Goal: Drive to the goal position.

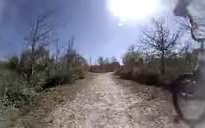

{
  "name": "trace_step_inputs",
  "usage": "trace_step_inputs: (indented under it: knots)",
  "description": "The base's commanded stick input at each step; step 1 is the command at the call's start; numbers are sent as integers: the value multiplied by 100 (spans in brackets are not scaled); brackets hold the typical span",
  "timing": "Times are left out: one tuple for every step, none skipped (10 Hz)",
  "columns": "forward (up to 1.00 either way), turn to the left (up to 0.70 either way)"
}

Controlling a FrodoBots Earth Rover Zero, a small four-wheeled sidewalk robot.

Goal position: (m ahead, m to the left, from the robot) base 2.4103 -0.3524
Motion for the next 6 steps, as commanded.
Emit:
trace_step_inputs:
  knots:
    - [70, 0]
    - [70, 0]
    - [70, 0]
    - [70, 0]
    - [70, 0]
    - [70, 0]
